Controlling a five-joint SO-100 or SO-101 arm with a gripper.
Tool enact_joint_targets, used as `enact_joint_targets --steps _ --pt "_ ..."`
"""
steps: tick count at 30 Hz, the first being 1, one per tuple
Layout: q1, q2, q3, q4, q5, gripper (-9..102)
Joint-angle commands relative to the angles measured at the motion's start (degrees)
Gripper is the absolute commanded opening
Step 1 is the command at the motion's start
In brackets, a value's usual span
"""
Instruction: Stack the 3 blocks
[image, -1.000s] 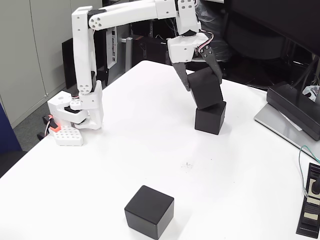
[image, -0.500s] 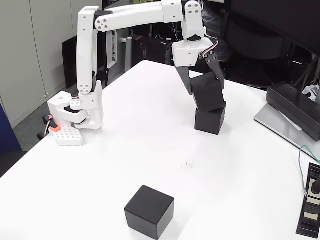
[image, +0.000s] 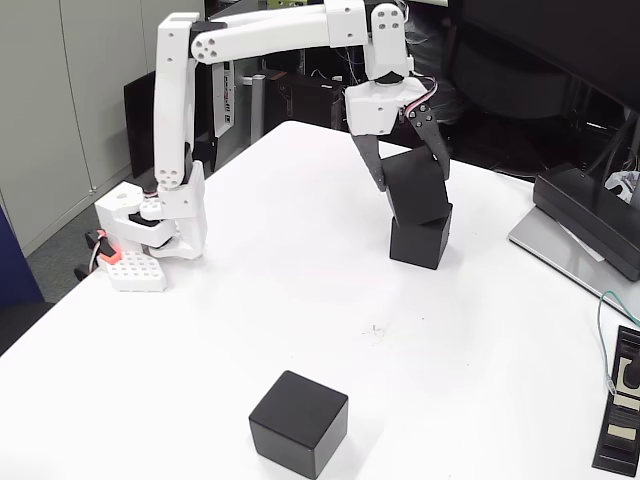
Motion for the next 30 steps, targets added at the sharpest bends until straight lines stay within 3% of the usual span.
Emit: enact_joint_targets --steps 1,17,23,30 --pt "-0.09 0.18 -2.29 -0.35 0.18 33" --pt "5.71 3.96 -6.59 3.34 -0.44 34" --pt "14.85 4.92 -6.15 3.25 -5.54 34" --pt "32.87 4.75 -6.15 3.25 -11.69 34"
